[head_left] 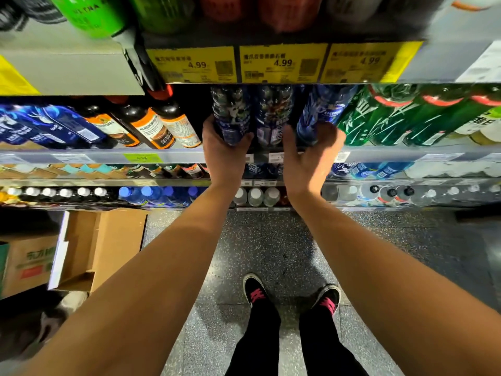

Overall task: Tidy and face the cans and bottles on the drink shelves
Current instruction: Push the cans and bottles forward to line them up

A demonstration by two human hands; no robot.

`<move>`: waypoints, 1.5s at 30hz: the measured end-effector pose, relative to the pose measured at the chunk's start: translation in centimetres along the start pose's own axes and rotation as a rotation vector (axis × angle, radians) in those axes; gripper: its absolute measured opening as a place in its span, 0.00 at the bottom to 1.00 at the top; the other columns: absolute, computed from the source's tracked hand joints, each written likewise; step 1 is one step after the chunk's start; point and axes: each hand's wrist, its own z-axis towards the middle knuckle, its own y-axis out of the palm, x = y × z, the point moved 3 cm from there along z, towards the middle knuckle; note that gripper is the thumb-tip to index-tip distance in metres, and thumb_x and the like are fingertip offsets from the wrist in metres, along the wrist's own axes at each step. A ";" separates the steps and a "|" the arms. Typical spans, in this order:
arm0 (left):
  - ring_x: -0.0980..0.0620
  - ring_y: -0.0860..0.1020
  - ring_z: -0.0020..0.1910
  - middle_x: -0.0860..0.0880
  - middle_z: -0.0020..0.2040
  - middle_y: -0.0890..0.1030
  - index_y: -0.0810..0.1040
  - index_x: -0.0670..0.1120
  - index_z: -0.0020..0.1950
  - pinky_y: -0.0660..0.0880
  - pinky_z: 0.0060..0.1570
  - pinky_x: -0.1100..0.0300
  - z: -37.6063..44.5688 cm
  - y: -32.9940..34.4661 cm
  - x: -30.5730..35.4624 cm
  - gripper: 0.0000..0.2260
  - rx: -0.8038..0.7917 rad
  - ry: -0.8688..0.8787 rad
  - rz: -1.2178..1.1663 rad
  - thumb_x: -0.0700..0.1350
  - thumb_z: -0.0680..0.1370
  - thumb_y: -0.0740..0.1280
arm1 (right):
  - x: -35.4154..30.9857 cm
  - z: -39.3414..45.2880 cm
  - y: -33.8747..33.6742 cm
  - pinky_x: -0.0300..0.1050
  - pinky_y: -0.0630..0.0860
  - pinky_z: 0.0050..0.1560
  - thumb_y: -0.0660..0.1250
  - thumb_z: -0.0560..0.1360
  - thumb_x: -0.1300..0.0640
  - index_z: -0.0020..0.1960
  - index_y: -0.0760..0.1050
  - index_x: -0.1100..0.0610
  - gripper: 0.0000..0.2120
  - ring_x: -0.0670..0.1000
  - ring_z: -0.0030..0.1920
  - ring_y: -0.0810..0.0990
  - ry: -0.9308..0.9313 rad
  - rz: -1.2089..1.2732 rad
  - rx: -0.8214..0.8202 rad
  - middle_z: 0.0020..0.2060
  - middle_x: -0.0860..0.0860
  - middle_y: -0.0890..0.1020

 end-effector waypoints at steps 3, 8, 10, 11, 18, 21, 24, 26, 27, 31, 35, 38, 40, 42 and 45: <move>0.45 0.75 0.59 0.43 0.61 0.76 0.72 0.41 0.66 0.74 0.59 0.52 0.1 0.1 -0.1 0.33 0.022 0.002 0.011 0.47 0.65 0.81 | 1.5 1.6 -1.2 0.46 0.71 0.60 0.72 0.74 0.51 0.61 0.72 0.63 0.22 0.53 0.56 0.72 0.021 -0.107 0.032 0.55 0.55 0.74; 0.54 0.70 0.54 0.45 0.59 0.75 0.73 0.41 0.68 0.66 0.52 0.66 -0.1 0.1 0.4 0.33 0.053 0.004 0.044 0.46 0.66 0.81 | 2.6 3.8 0.0 0.26 0.62 0.65 0.71 0.76 0.58 0.74 0.62 0.64 0.31 0.41 0.63 0.68 0.145 0.054 -0.086 0.66 0.55 0.74; 0.53 0.73 0.53 0.47 0.58 0.77 0.74 0.42 0.66 0.70 0.52 0.63 -0.1 -0.1 0.4 0.33 0.069 0.005 0.028 0.46 0.65 0.81 | 3.3 4.4 -0.2 0.30 0.68 0.63 0.71 0.76 0.58 0.72 0.65 0.64 0.29 0.43 0.60 0.73 0.145 0.054 -0.121 0.66 0.56 0.76; 0.52 0.76 0.54 0.47 0.57 0.78 0.74 0.43 0.65 0.73 0.53 0.61 -0.2 -0.2 0.4 0.32 0.079 0.003 0.007 0.46 0.64 0.82 | 3.4 4.6 -0.3 0.33 0.70 0.63 0.72 0.75 0.57 0.71 0.67 0.64 0.28 0.46 0.60 0.76 0.129 0.049 -0.134 0.64 0.56 0.77; 0.51 0.78 0.50 0.46 0.54 0.81 0.74 0.40 0.62 0.72 0.46 0.73 -0.6 -0.3 0.4 0.31 0.098 0.006 -0.066 0.43 0.64 0.82 | 2.4 2.8 -0.4 0.21 0.69 0.39 0.79 0.65 0.67 0.58 0.72 0.72 0.26 0.49 0.44 0.79 0.000 0.066 -0.140 0.48 0.58 0.82; 0.52 0.78 0.50 0.46 0.54 0.81 0.74 0.40 0.62 0.68 0.45 0.77 -0.5 -0.3 0.4 0.31 0.076 0.018 -0.042 0.44 0.64 0.82 | 2.1 2.9 -0.5 0.20 0.67 0.39 0.79 0.64 0.67 0.57 0.73 0.66 0.25 0.38 0.43 0.75 0.055 0.043 -0.153 0.49 0.51 0.78; 0.51 0.79 0.53 0.47 0.56 0.81 0.73 0.41 0.64 0.72 0.49 0.72 -0.7 -0.3 0.4 0.31 0.063 0.010 -0.044 0.43 0.65 0.81 | 1.8 3.0 -0.5 0.26 0.71 0.39 0.78 0.64 0.58 0.59 0.73 0.62 0.27 0.45 0.45 0.76 0.119 -0.040 -0.179 0.51 0.48 0.79; 0.49 0.80 0.55 0.48 0.58 0.81 0.72 0.43 0.67 0.77 0.55 0.59 -1.0 -0.2 0.4 0.32 0.047 0.000 -0.050 0.44 0.65 0.79 | 1.7 3.0 -0.5 0.39 0.76 0.43 0.76 0.63 0.53 0.62 0.73 0.63 0.30 0.51 0.48 0.78 0.094 -0.112 -0.170 0.52 0.52 0.80; 0.49 0.80 0.57 0.48 0.58 0.81 0.72 0.45 0.68 0.78 0.57 0.55 -1.3 -0.2 0.4 0.33 0.042 -0.005 -0.052 0.44 0.65 0.78 | 1.8 3.0 -0.5 0.42 0.77 0.48 0.76 0.64 0.52 0.64 0.72 0.64 0.32 0.52 0.51 0.78 0.094 -0.120 -0.177 0.55 0.55 0.80; 0.49 0.79 0.59 0.48 0.60 0.79 0.72 0.46 0.71 0.78 0.56 0.54 -3.0 -0.2 0.7 0.32 0.055 0.011 -0.023 0.44 0.66 0.74 | 2.2 2.4 -1.2 0.43 0.76 0.62 0.73 0.69 0.50 0.72 0.65 0.66 0.38 0.56 0.60 0.77 0.052 -0.174 -0.257 0.63 0.59 0.78; 0.45 0.79 0.60 0.47 0.61 0.79 0.72 0.45 0.70 0.78 0.59 0.46 -5.2 0.0 1.2 0.31 0.127 0.053 -0.043 0.44 0.67 0.72 | 2.8 1.4 -3.0 0.54 0.75 0.64 0.73 0.73 0.52 0.71 0.68 0.67 0.33 0.60 0.63 0.76 0.039 -0.210 -0.278 0.63 0.61 0.78; 0.45 0.80 0.55 0.48 0.56 0.80 0.74 0.43 0.63 0.78 0.56 0.45 -6.8 0.6 1.7 0.24 0.159 0.087 -0.028 0.41 0.68 0.73 | 3.1 0.8 -4.7 0.51 0.71 0.67 0.71 0.75 0.54 0.72 0.67 0.66 0.30 0.60 0.67 0.74 0.047 -0.205 -0.323 0.66 0.61 0.76; 0.45 0.80 0.52 0.48 0.52 0.80 0.76 0.42 0.58 0.77 0.55 0.45 -8.0 1.2 2.1 0.18 0.163 0.123 0.012 0.36 0.69 0.73 | 3.3 0.8 -5.6 0.50 0.73 0.64 0.71 0.76 0.54 0.70 0.69 0.65 0.28 0.60 0.65 0.75 0.034 -0.188 -0.329 0.64 0.60 0.77; 0.45 0.80 0.53 0.48 0.52 0.80 0.77 0.42 0.59 0.77 0.57 0.48 -9.3 2.1 2.5 0.18 0.126 0.080 0.008 0.35 0.70 0.73 | 3.5 1.1 -6.5 0.47 0.72 0.64 0.72 0.76 0.53 0.70 0.70 0.63 0.27 0.58 0.65 0.75 0.043 -0.155 -0.354 0.64 0.58 0.77; 0.50 0.77 0.52 0.44 0.55 0.79 0.75 0.40 0.62 0.74 0.57 0.59 -11.1 3.4 3.3 0.22 0.042 0.006 -0.016 0.37 0.70 0.75 | 3.4 1.9 -8.1 0.43 0.69 0.63 0.71 0.77 0.50 0.71 0.68 0.58 0.27 0.54 0.67 0.73 0.105 -0.124 -0.409 0.67 0.55 0.75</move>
